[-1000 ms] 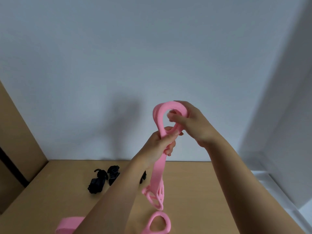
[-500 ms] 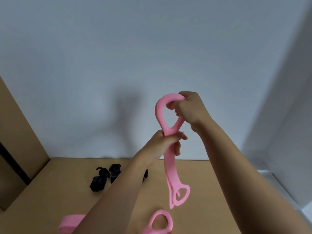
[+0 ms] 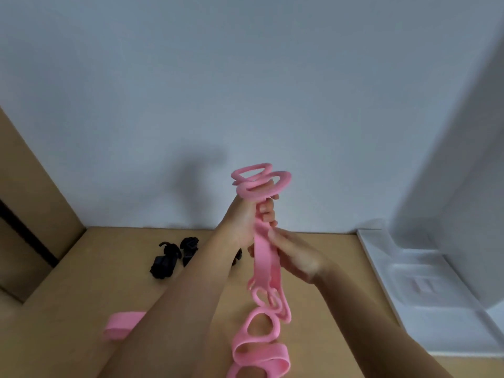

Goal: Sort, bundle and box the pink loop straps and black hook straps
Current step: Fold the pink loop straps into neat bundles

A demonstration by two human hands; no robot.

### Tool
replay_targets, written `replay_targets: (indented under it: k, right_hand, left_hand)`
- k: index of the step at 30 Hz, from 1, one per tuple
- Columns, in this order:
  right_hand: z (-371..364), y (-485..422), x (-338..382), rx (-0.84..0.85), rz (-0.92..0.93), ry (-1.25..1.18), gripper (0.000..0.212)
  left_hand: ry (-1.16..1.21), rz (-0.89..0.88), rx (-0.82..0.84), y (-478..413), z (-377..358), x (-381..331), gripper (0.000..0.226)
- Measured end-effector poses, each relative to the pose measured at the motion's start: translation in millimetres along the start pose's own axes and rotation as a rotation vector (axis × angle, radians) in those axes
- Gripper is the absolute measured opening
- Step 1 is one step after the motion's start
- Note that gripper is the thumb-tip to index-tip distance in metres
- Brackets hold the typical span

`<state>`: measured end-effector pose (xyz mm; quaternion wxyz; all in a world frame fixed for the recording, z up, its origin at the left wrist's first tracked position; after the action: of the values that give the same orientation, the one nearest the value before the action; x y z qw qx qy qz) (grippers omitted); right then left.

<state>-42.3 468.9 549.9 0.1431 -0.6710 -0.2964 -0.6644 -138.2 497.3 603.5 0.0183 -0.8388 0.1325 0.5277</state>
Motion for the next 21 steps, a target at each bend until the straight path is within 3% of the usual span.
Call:
replay_targets:
  k: [3,5,9,11,13,16,19,21]
  right_hand:
    - [-15,7,-13,0.105,-0.015,-0.018,0.004]
    - [-15,4,-19,0.06,-0.071,0.053,0.021]
    - [-11,-3,-30,-0.064,-0.121,0.112,0.016]
    - [-12,-3,-37,-0.116,-0.111,0.06,0.036]
    - [-8,-1,-42,-0.34,-0.018,0.066,0.047]
    - [-6,5,-45,-0.66,0.144,0.093,0.025]
    - [-17,-1,-44,-0.627,0.171,0.153,0.013]
    - [-21,-8,-41,-0.582,0.148,0.071,0.005]
  left_hand:
    - [0.075,0.017,-0.197,3,15,10,0.031]
    - [0.108,0.019,-0.202,7,16,16,0.034]
    - [0.229,-0.016,-0.254,7,29,22,0.034]
    - [0.271,-0.032,-0.265,6,34,23,0.038]
    - [0.281,-0.01,-0.27,6,37,21,0.038]
    - [0.274,-0.02,-0.258,6,35,11,0.037]
    - [0.285,-0.074,-0.269,5,29,-1,0.039]
    - [0.298,-0.092,-0.266,6,24,-7,0.034]
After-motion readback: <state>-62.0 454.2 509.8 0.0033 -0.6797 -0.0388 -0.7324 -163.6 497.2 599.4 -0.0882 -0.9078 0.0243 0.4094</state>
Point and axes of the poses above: each hand's wrist, its own y-axis away from the middle knuckle, its own z-axis out of the back of the hand, x = y × z, the point moved 4 cm from there along -y, towards the middle knuckle, and after that the axes turned 4 degrees about -z, right-handed, at the moved point
